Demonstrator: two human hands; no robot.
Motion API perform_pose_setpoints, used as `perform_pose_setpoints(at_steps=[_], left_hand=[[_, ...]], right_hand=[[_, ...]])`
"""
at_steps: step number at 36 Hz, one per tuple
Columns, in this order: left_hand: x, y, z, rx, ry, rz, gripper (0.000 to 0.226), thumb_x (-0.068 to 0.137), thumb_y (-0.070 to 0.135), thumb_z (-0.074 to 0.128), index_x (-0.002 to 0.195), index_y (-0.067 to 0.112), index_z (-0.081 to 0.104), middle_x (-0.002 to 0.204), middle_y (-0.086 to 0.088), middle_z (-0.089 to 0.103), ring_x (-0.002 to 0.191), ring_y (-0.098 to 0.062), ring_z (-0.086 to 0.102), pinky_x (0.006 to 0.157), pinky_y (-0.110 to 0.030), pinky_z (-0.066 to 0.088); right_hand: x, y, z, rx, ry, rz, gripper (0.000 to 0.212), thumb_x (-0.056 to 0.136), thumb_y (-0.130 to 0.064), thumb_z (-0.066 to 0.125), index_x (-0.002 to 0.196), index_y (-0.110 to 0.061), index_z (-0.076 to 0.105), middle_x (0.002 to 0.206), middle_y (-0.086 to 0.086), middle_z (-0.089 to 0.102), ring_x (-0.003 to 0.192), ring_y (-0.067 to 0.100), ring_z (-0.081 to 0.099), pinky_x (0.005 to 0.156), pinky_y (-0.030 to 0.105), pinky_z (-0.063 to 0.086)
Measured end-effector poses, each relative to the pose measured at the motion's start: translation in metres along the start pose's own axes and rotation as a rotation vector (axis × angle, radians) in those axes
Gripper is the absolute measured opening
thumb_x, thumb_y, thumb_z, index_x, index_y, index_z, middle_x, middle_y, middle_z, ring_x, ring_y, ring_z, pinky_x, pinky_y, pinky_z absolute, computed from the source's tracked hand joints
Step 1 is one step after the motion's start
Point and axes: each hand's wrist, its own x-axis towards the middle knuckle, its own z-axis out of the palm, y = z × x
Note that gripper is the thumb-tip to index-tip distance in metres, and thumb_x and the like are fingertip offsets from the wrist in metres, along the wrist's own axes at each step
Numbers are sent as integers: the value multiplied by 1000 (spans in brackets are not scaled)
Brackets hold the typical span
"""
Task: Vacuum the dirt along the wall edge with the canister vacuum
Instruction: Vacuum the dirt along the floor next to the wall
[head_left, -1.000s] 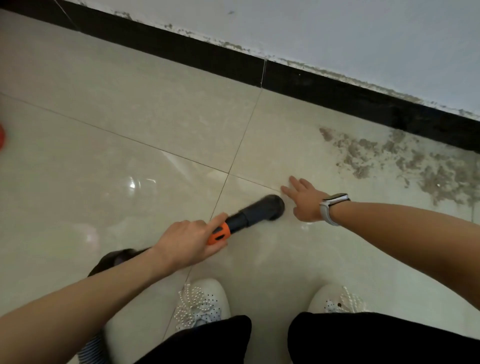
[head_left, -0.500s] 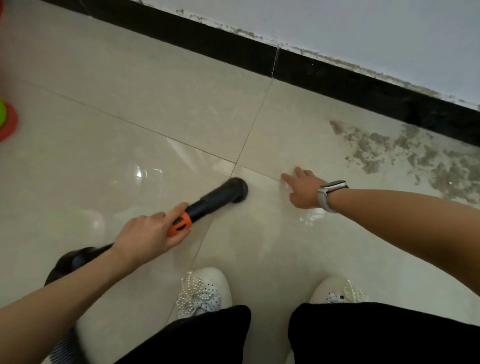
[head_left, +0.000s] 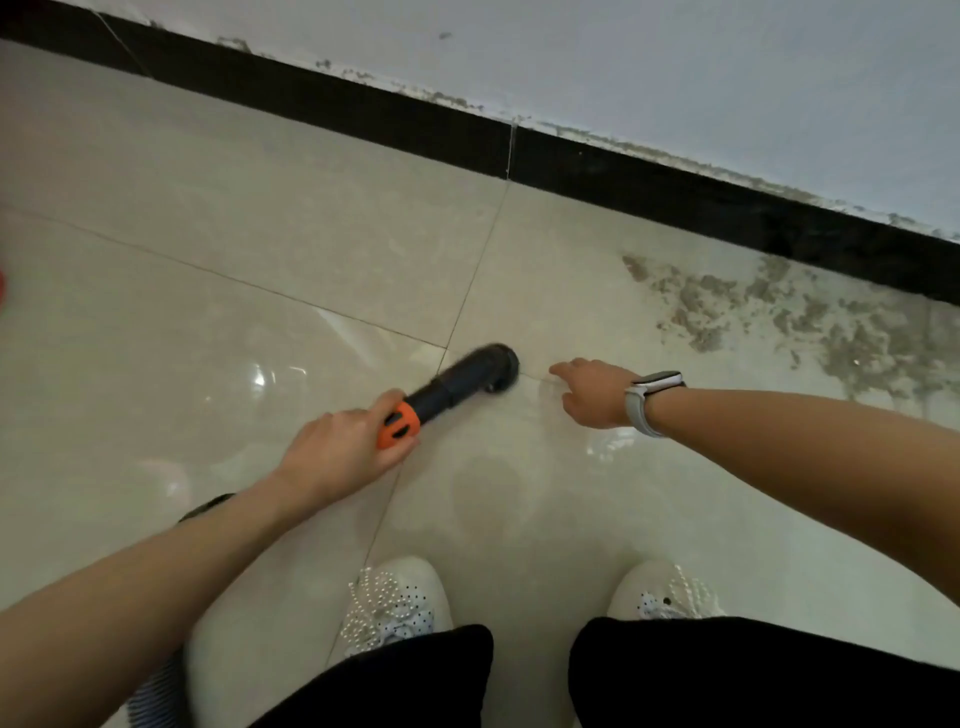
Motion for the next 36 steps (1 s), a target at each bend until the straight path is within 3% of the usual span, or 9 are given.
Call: perform_pose_setpoints(at_steps=[4, 7, 10, 16, 20, 24, 27, 31, 36], left_hand=[[40, 15, -16, -192, -11, -132, 52, 89, 53, 56, 131, 23, 44, 93, -10, 66, 85, -34, 64, 73, -39, 53], [67, 38, -21, -352, -23, -203, 48, 87, 54, 59, 118, 18, 49, 88, -5, 64, 80, -29, 63, 73, -38, 53], [87, 69, -20, -501, -34, -218, 43, 87, 53, 58, 107, 16, 51, 80, -3, 62, 69, -24, 63, 66, -38, 55], [101, 115, -8, -658, -149, -127, 35, 90, 52, 56, 107, 22, 50, 78, -1, 64, 59, -18, 65, 54, -30, 53], [96, 112, -3, -664, -195, -111, 33, 91, 55, 51, 105, 25, 48, 76, -1, 65, 56, -15, 65, 56, -30, 53], [82, 96, 3, -574, -184, -143, 31, 91, 55, 50, 101, 26, 48, 76, -3, 66, 65, -21, 67, 69, -43, 56], [77, 83, 2, -526, -146, -170, 33, 89, 56, 52, 101, 26, 48, 74, -2, 65, 68, -20, 66, 70, -44, 55], [75, 72, -1, -501, -165, -154, 32, 89, 56, 53, 102, 27, 47, 73, 1, 63, 65, -15, 64, 64, -38, 54], [87, 69, -7, -430, -143, -114, 40, 89, 60, 47, 101, 21, 47, 72, 0, 61, 63, -16, 61, 60, -38, 51]], right_hand=[[-6, -5, -2, 254, 96, 70, 48, 101, -22, 41, 147, -10, 34, 146, 15, 43, 130, 33, 45, 104, 37, 38], [-9, -13, -12, 781, 136, 212, 45, 103, -26, 40, 138, 2, 44, 130, 16, 55, 114, 31, 54, 100, 42, 45], [-12, -21, -24, 1375, 15, 278, 56, 103, -42, 38, 143, -5, 35, 132, 13, 56, 110, 26, 54, 92, 39, 49], [-2, -18, -43, 1863, 61, 274, 46, 103, -36, 42, 137, -6, 43, 133, 19, 56, 121, 33, 56, 96, 41, 47], [9, -14, -43, 1940, 122, 318, 43, 104, -22, 44, 141, -3, 34, 133, 23, 54, 116, 38, 58, 74, 40, 52], [27, -15, -51, 1953, 188, 326, 43, 104, -25, 42, 140, -4, 35, 131, 19, 54, 115, 35, 58, 61, 36, 51], [41, -16, -65, 1953, 253, 348, 41, 104, -26, 42, 138, -5, 36, 127, 18, 56, 115, 35, 58, 71, 41, 52], [53, -12, -86, 1958, 341, 367, 33, 104, -24, 42, 132, -8, 39, 95, 12, 56, 101, 32, 59, 84, 47, 53], [60, -4, -92, 1946, 398, 393, 36, 103, -30, 44, 130, -6, 43, 106, 15, 58, 103, 32, 61, 89, 48, 54]])
